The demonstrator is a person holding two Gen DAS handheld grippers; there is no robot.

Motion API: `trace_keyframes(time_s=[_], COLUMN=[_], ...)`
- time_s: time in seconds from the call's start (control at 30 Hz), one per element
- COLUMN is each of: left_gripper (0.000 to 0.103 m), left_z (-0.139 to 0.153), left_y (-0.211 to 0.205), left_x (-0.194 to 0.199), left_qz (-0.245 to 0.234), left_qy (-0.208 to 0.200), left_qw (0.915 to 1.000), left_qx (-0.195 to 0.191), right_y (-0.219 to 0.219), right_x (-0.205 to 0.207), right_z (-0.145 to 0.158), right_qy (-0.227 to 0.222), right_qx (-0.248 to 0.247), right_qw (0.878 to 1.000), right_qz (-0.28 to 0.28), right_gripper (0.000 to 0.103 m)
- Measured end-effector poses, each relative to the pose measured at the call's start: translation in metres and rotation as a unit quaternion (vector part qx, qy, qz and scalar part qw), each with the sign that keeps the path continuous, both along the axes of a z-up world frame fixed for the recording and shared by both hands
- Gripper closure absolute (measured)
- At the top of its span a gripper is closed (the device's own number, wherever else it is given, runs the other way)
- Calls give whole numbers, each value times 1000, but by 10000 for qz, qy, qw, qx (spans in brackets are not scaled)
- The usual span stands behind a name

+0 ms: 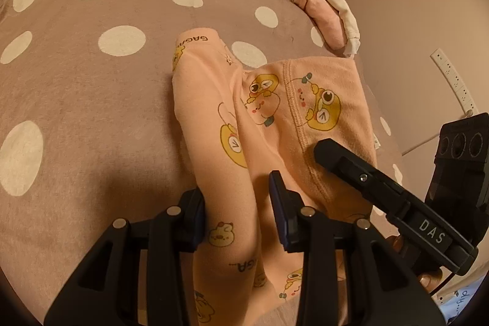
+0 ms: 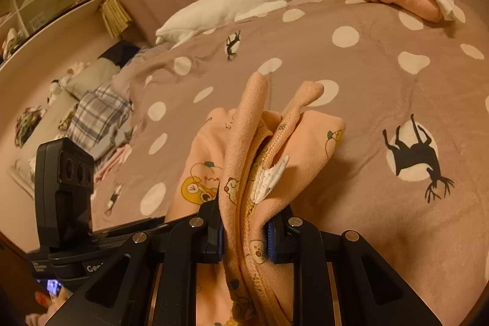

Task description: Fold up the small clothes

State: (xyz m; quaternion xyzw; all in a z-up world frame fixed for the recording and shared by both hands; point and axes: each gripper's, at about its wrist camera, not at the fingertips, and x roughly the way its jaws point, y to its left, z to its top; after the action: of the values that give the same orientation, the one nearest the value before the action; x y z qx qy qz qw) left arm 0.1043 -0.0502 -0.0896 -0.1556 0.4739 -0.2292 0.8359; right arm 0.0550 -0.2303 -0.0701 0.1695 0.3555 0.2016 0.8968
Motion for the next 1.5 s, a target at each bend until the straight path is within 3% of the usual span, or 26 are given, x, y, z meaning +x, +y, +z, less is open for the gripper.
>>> trace_keyframes(time_s=[0.4,0.5,0.57,0.67,0.73,0.87,1.17,1.43,1.5], left_gripper=[66,61,47,42,40,36,32,30,29], left_z=[-20,-25,-27,-29,-29,-28,-29,-30,-29], left_y=[2,4,6,9,9,9,11,14,14], left_x=[11,12,12,10,9,7,-4,-15,-17], left_qz=[99,118,181,219,213,221,250,296,303], left_qy=[206,263,279,256,245,229,203,223,226], left_qw=[9988,9985,9979,9977,9975,9967,9955,9951,9947], left_qx=[436,474,549,592,629,753,894,918,952], right_y=[-30,-41,-48,-56,-62,-61,-58,-62,-60], right_x=[18,19,20,21,20,22,19,1,-7], right_z=[-34,-43,-48,-57,-62,-61,-51,-46,-45], right_qy=[655,858,968,1165,1230,1240,1103,900,814], right_qx=[283,436,571,831,1091,1116,618,597,571], right_qw=[9963,9933,9908,9851,9811,9801,9847,9885,9908], right_qz=[-471,-642,-749,-955,-1022,-1079,-1202,-1058,-918], right_gripper=[80,80,77,68,67,67,63,62,54])
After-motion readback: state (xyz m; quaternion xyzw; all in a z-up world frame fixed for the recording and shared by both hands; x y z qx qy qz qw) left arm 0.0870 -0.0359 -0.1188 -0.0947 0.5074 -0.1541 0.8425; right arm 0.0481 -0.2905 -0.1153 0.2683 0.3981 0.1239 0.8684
